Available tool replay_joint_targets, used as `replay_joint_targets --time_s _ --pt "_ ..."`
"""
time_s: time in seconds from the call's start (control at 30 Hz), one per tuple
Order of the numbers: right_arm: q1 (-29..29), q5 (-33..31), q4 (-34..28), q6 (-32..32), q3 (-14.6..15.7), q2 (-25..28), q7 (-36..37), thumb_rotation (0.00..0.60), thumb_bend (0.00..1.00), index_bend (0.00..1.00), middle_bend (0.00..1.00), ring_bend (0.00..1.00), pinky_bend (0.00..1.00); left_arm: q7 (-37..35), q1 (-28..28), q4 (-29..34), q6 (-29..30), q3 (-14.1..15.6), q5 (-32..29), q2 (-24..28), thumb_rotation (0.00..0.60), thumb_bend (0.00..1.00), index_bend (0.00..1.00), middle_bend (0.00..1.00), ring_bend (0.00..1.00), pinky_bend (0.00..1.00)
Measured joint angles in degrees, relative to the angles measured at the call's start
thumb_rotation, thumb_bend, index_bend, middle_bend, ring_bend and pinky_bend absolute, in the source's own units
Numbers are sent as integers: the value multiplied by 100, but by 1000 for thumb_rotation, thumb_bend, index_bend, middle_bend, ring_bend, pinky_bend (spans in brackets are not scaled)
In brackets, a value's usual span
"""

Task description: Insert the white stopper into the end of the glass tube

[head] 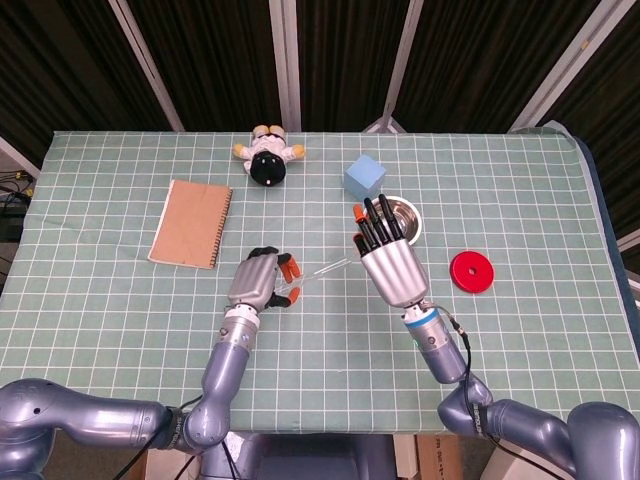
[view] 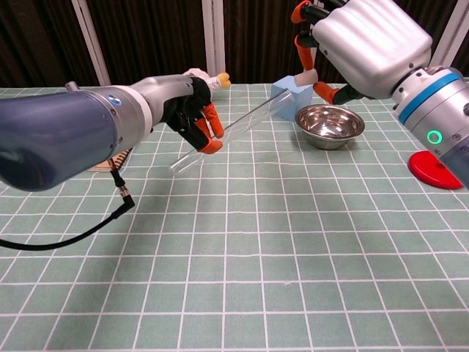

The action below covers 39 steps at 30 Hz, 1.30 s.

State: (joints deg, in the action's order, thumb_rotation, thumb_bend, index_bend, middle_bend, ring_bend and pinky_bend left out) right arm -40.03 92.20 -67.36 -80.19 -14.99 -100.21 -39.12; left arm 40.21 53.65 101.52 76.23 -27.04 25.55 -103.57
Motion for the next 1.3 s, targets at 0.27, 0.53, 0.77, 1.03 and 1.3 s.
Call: replay_joint_targets --time_s 0.27,0.53,0.77,1.03,1.3 --pt "-10 10 57 -32 67 22 57 600 405 605 203 87 41 8 98 62 102 -74 -118 -40 600 679 548 534 163 121" --pt "-21 3 16 -62 88 36 71 600 405 605 203 87 41 -21 118 102 157 -80 -181 -27 600 679 548 534 163 121" --pt "-12 -11 -51 -64 121 82 43 600 405 605 203 86 41 -65 123 100 156 -62 -178 -5 600 678 548 534 163 121" --pt "-1 -34 -61 -53 157 83 43 600 405 605 203 86 41 -89 136 112 153 -36 -167 21 600 678 548 534 163 121" --pt "-3 -47 -58 -38 187 75 25 600 404 605 203 87 41 -141 144 72 144 -17 -159 12 600 678 548 534 163 121"
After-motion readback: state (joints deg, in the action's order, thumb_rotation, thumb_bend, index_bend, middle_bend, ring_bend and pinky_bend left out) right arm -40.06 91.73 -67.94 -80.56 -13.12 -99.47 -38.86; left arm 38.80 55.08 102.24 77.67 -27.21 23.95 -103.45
